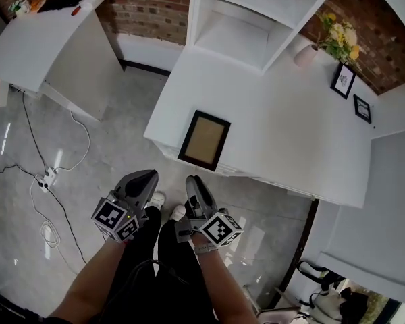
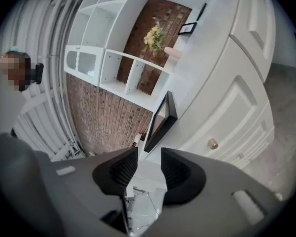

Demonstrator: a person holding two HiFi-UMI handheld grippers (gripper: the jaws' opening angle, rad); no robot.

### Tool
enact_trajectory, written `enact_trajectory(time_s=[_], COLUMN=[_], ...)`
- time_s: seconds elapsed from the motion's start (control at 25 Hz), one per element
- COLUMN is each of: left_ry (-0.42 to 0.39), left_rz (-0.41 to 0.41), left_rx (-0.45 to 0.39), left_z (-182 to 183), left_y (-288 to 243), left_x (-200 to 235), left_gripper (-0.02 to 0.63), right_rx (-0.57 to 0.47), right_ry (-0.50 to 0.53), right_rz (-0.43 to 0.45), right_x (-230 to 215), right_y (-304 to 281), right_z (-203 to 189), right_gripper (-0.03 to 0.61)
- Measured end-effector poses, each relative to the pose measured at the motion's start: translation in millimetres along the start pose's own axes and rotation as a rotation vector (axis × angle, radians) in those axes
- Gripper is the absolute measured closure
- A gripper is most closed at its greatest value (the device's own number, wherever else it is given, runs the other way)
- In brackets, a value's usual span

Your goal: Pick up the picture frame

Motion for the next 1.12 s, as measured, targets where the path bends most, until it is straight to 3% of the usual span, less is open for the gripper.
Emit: enact_trajectory(time_s=[0.2,0.44,0.72,0.96,1.12], left_ry=[-0.032,-0.037,-0.014,-0.013,-0.018], left_rz=[-0.034,-0.030,-0.044,-0.057,-0.052], left_rx=[0.021,0.013,0.023,0.043,0.045], left_z=[-7.3,-12.8,-17.2,-18.2,-16.6], left_y=[-14.6,-19.2,-20.6,-18.0,-20.2], left_x=[0.5,7.6,6.3,11.1,17.4], left_gripper=[0.609,0.609,0.609,0.609,0.609], right_rx=[-0.082,-0.134,-0.207,-0.231,-0.259], right_ry=[-0.109,-0.137,-0.371,-0.372,-0.410], right_rz=[0.046,0.018,-0.039,-0.044,-0.020], right_x=[0.4,-7.7,-30.4,-29.4,-29.3], right_y=[-15.3,-20.6,-23.0,-27.0,-26.0], right_z=[18.2,26.7,24.0,33.3,36.0], right_gripper=[0.407,0.380,0.380,0.497,0.505])
Point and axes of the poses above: the fingertips, and each gripper's own axes: y backward along the fingers, x to its left, z out of its top, the point moved 4 cm from there along y, backward along the fingers, and after that the axes turned 1 degree about z, right-handed, at the moved point
